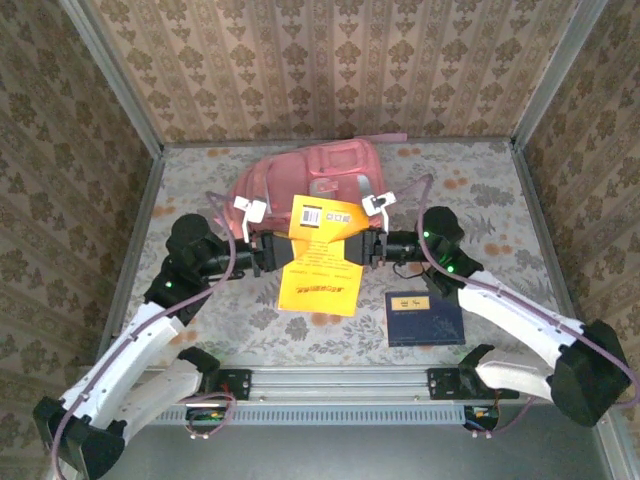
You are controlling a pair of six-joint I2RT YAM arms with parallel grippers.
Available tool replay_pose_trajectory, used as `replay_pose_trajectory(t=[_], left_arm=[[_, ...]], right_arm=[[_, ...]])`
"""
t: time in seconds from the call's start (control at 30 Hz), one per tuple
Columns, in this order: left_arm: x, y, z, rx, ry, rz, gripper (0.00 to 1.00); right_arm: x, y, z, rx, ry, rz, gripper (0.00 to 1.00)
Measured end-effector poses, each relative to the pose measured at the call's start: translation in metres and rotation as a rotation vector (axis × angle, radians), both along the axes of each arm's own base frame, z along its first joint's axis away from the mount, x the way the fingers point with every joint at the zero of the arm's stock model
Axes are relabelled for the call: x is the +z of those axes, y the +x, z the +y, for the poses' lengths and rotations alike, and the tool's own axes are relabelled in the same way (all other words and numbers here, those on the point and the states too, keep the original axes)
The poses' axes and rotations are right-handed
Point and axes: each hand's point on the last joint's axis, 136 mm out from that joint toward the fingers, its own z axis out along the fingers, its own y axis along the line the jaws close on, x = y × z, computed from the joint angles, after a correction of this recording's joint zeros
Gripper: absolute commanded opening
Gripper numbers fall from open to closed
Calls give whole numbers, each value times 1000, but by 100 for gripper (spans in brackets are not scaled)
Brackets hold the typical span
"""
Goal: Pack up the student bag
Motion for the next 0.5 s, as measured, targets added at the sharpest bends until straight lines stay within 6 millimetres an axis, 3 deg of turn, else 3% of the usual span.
replay_pose_trajectory(t=[0.07, 0.1, 0.13, 0.27, 0.3, 0.5], left_arm=[[1, 1, -2, -7, -10, 11, 0], [1, 1, -3, -9, -16, 11, 0], [-1, 2, -3, -9, -20, 18, 8], [-15, 9, -5, 4, -45, 69, 65], [-19, 13, -4, 22, -49, 85, 72], [-28, 29, 2, 126, -77, 156, 85]], right_arm=[[5, -4, -4, 0, 11, -8, 0], [5, -4, -5, -1, 10, -1, 0], [4, -4, -4, -1, 8, 4, 0], [-4, 1, -11, -57, -9, 46, 0], [-6, 4, -16, -93, -8, 54, 0], [3, 34, -58, -421, 74, 109, 0]])
